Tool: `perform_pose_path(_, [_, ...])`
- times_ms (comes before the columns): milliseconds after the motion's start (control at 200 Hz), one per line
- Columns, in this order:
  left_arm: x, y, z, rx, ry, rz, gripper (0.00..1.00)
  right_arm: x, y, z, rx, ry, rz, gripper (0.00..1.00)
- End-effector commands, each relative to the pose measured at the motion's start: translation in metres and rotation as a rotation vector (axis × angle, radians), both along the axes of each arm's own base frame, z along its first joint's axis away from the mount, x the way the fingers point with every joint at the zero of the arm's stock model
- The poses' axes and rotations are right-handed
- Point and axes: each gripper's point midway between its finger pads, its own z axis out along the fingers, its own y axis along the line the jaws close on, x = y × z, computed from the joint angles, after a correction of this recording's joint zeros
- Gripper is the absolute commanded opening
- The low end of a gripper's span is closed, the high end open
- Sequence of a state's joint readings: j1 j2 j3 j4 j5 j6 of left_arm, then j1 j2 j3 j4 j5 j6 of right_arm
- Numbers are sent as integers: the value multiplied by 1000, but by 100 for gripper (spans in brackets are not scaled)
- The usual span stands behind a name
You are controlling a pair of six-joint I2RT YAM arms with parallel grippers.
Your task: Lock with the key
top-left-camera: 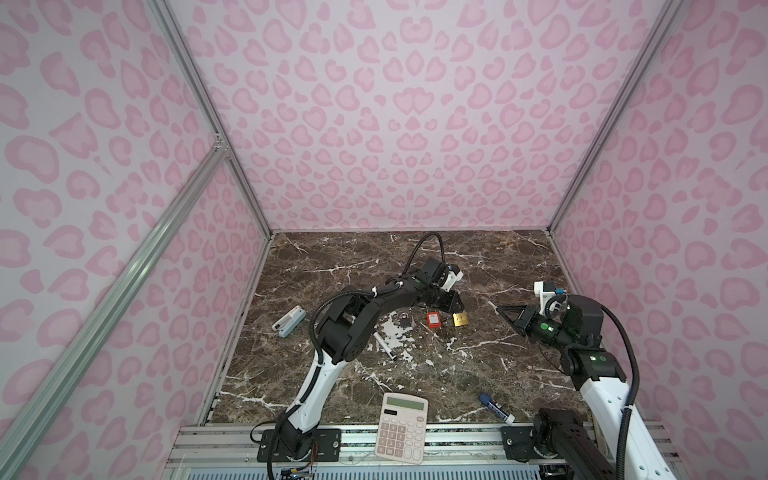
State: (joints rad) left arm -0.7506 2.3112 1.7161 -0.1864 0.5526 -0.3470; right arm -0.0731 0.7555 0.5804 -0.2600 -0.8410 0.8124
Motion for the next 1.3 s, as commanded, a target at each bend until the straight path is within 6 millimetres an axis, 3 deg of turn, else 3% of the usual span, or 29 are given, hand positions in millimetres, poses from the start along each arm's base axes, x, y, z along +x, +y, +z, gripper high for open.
perform_pose_path(0, [3,-1,1,4,-17,-3,28,0,1,0,0,-5,6,0])
perform_pose_path(315, [10,-1,3,8,-26,18,35,1,0,-4,0,8,-2,0])
perform_pose_path(825, [21,5,2,15,-30,52,35,0,-1,-9,-6,22,-9,0])
perform_pose_path(1090, [34,6,28,-23,-74,72,41,2,-8,-25,-19,66,-53,0])
perform_pose_path(1295, [45,19,72,-64,-151,116,41,6,-20,-60,-36,152,-142,0])
